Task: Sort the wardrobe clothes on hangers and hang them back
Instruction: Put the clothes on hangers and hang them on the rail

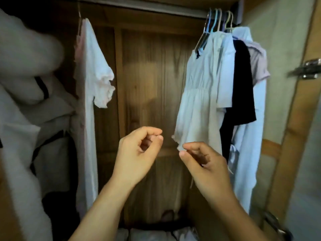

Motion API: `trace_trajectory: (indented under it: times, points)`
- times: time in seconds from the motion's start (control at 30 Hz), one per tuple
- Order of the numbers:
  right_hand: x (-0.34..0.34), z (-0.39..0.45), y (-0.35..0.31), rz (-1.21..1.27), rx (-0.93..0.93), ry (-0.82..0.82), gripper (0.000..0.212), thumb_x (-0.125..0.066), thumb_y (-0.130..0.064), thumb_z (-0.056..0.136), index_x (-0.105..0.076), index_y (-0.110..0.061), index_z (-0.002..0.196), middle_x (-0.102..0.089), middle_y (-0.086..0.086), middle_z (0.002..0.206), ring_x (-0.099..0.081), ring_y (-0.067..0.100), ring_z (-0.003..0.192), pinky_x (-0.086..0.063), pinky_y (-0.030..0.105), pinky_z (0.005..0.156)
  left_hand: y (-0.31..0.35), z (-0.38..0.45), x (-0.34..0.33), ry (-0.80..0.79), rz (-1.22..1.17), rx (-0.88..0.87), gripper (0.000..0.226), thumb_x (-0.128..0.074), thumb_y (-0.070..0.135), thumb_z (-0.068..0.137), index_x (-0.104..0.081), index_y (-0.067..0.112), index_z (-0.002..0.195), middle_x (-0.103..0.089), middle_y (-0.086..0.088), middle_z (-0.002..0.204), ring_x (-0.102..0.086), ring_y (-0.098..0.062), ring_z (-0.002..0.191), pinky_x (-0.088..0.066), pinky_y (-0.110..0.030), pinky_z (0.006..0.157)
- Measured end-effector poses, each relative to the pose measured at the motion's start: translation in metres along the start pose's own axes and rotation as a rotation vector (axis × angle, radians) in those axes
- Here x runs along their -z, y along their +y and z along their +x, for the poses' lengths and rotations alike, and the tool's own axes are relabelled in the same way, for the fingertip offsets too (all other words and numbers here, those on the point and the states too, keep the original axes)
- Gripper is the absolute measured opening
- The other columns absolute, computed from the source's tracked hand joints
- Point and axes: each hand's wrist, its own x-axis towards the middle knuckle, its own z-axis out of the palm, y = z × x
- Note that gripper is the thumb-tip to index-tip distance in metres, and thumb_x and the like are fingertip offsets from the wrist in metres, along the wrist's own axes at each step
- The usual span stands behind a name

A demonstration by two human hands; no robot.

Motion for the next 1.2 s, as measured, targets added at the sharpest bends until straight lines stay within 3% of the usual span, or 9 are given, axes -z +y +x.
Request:
trace_trajectory:
  times: [0.13, 0.4, 0.53, 0.63, 0.8, 0.93, 1.03, 1.13, 1.2]
  points:
    - [0.038, -0.058, 0.017, -0.063, -0.101, 0.079, 0.007, -0.069, -0.018, 0.083, -0.068, -0.023, 0.079, -0.067, -0.007, 0.07, -0.062, 0.005, 0.064, -0.048, 0.017, 0.059, 0.012, -0.045, -0.033, -0.215, -0.107, -0.014, 0.015, -0.058, 0.037, 0.08, -0.067, 0.031, 0.091, -0.065, 0.01, 0.073, -0.061, -0.005, 0.069, -0.043, -0.006, 0.064]
    - [0.115, -0.161, 0.03, -0.308, -0.361, 0.252, 0.016, -0.07, -0.016, 0.082, -0.064, -0.023, 0.069, -0.05, -0.011, 0.047, -0.044, 0.002, 0.046, -0.033, 0.012, 0.048, 0.031, -0.109, -0.125, -0.641, -0.407, -0.042, 0.018, -0.056, 0.039, 0.079, -0.07, 0.032, 0.087, -0.068, 0.015, 0.082, -0.064, -0.004, 0.069, -0.046, -0.011, 0.06]
    - [0.144, -0.204, 0.023, -0.427, -0.501, 0.385, 0.01, -0.068, -0.019, 0.084, -0.063, -0.019, 0.075, -0.045, -0.009, 0.044, -0.038, 0.004, 0.041, -0.029, 0.012, 0.047, 0.045, -0.136, -0.179, -0.879, -0.553, -0.147, 0.018, -0.057, 0.038, 0.082, -0.067, 0.032, 0.095, -0.068, 0.014, 0.079, -0.065, -0.004, 0.071, -0.05, -0.02, 0.062]
    - [0.154, -0.237, 0.014, -0.539, -0.609, 0.471, 0.01, -0.066, -0.025, 0.085, -0.061, -0.025, 0.076, -0.045, -0.009, 0.044, -0.037, 0.006, 0.041, -0.027, 0.013, 0.046, 0.06, -0.161, -0.207, -1.076, -0.66, -0.269, 0.019, -0.054, 0.041, 0.081, -0.063, 0.036, 0.097, -0.066, 0.018, 0.08, -0.062, -0.003, 0.069, -0.046, -0.015, 0.061]
    - [0.157, -0.299, -0.004, -0.657, -0.739, 0.743, 0.007, -0.066, -0.022, 0.087, -0.064, -0.022, 0.08, -0.045, -0.004, 0.047, -0.034, 0.005, 0.043, -0.028, 0.016, 0.048, 0.098, -0.202, -0.23, -1.326, -0.919, -0.547, 0.013, -0.057, 0.035, 0.085, -0.063, 0.034, 0.095, -0.062, 0.02, 0.079, -0.059, 0.002, 0.066, -0.048, -0.018, 0.059]
    - [0.142, -0.344, -0.027, -0.699, -0.807, 1.011, 0.005, -0.067, -0.015, 0.085, -0.067, -0.016, 0.081, -0.047, -0.003, 0.048, -0.036, 0.002, 0.044, -0.029, 0.012, 0.048, 0.135, -0.235, -0.233, -1.506, -1.142, -0.662, 0.013, -0.057, 0.033, 0.085, -0.066, 0.031, 0.095, -0.063, 0.02, 0.079, -0.061, 0.001, 0.067, -0.05, -0.021, 0.058]
    - [0.13, -0.375, -0.045, -0.761, -0.838, 1.202, 0.008, -0.067, -0.024, 0.082, -0.069, -0.017, 0.084, -0.056, 0.005, 0.055, -0.045, 0.004, 0.048, -0.035, 0.017, 0.049, 0.163, -0.262, -0.232, -1.633, -1.252, -0.731, 0.015, -0.055, 0.036, 0.085, -0.065, 0.033, 0.096, -0.063, 0.022, 0.08, -0.062, -0.001, 0.069, -0.051, -0.022, 0.058]
    - [0.117, -0.405, -0.065, -0.843, -0.852, 1.376, 0.007, -0.066, -0.027, 0.081, -0.068, -0.021, 0.085, -0.063, 0.007, 0.065, -0.054, 0.017, 0.055, -0.046, 0.031, 0.053, 0.193, -0.29, -0.228, -1.734, -1.33, -0.823, 0.019, -0.053, 0.041, 0.084, -0.064, 0.035, 0.097, -0.061, 0.029, 0.079, -0.062, 0.0, 0.069, -0.046, -0.01, 0.06]
    - [0.108, -0.427, -0.081, -0.876, -0.836, 1.491, 0.006, -0.068, -0.017, 0.084, -0.068, -0.023, 0.083, -0.063, -0.002, 0.061, -0.053, 0.008, 0.052, -0.042, 0.021, 0.05, 0.216, -0.311, -0.221, -1.796, -1.365, -0.881, 0.021, -0.052, 0.043, 0.082, -0.065, 0.035, 0.097, -0.06, 0.032, 0.077, -0.061, 0.002, 0.07, -0.042, -0.004, 0.062]
